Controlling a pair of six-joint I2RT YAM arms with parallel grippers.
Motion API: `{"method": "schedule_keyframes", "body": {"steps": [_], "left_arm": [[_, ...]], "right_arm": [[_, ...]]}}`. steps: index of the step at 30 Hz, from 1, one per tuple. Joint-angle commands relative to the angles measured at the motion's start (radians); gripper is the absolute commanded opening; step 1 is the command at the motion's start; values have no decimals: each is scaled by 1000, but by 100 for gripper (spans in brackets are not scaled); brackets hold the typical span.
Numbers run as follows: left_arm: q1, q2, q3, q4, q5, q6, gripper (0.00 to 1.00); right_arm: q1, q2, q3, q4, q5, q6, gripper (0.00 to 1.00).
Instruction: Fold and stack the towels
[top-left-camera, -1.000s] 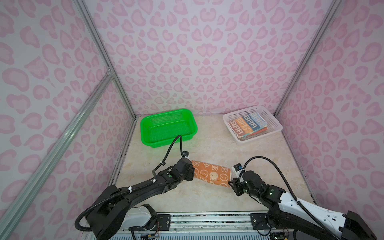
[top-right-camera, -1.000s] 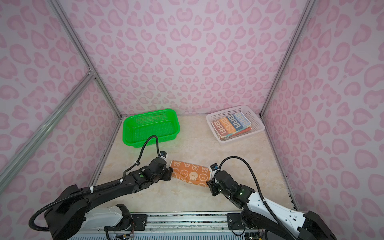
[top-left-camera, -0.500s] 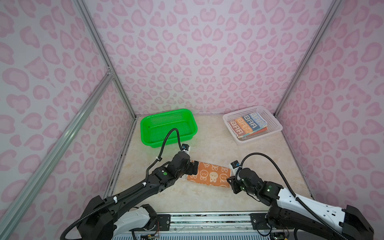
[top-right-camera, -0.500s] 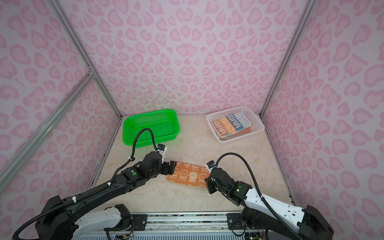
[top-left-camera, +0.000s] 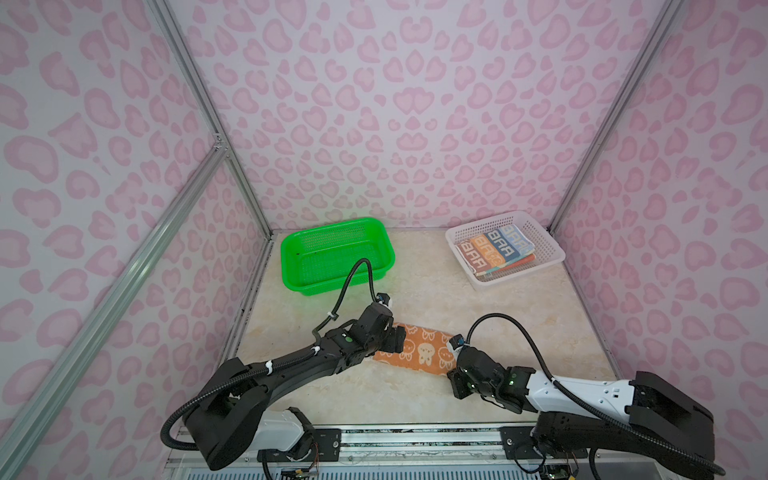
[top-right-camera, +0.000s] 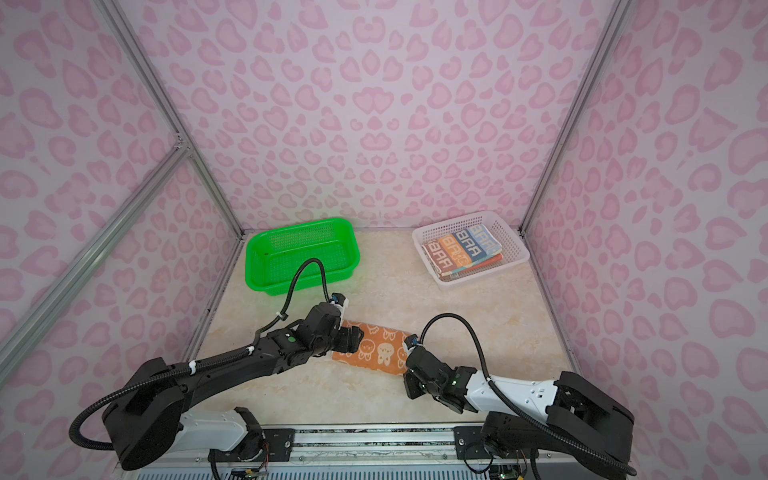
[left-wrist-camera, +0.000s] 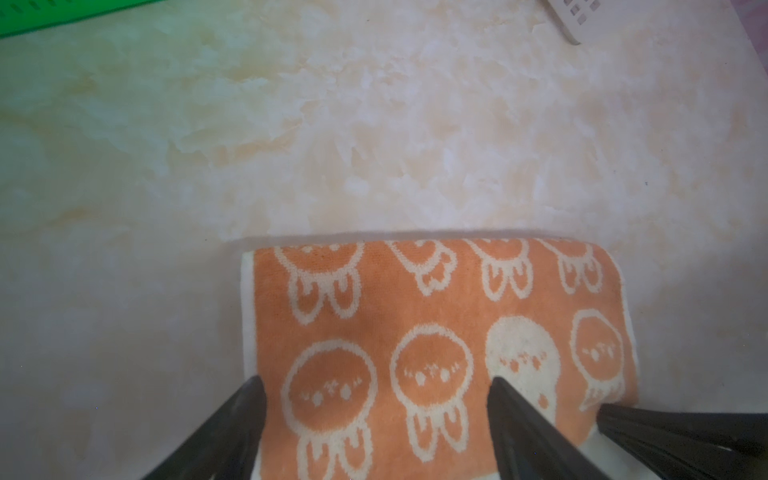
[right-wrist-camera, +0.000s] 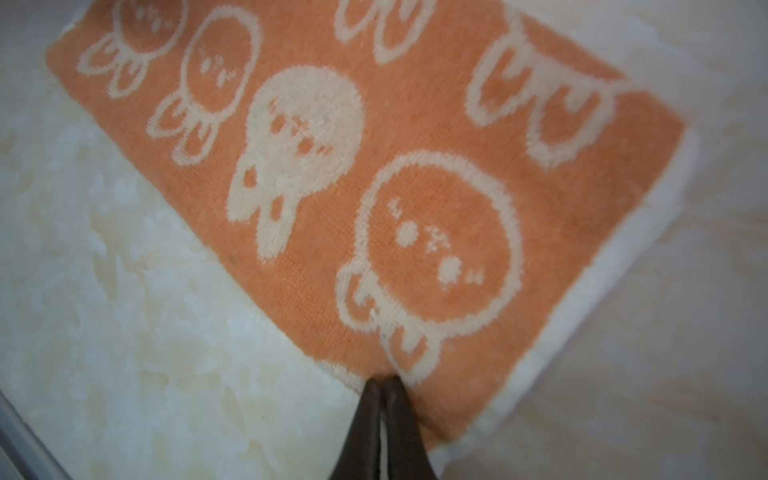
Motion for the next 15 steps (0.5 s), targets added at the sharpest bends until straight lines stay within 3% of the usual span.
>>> {"method": "schedule_keyframes", "body": {"steps": [1,3,6,8,15], "left_arm": [[1,28,2,45,16,-13,85],[1,41,3,46,14,-13,85],[0,58,-1,48,7,-12,85],[1,67,-2,46,2,-13,85],[1,56,-13,40,6,-26,85]], "right_arm": [[4,17,-10,-41,11,7,14],[4,-9,-8,-50,14,3,20],[1,-87,-1,-112,80,26,41],[-4,-150,-6,-125,121,26,50],[-162,-327,-39,-160,32,34,62]]}}
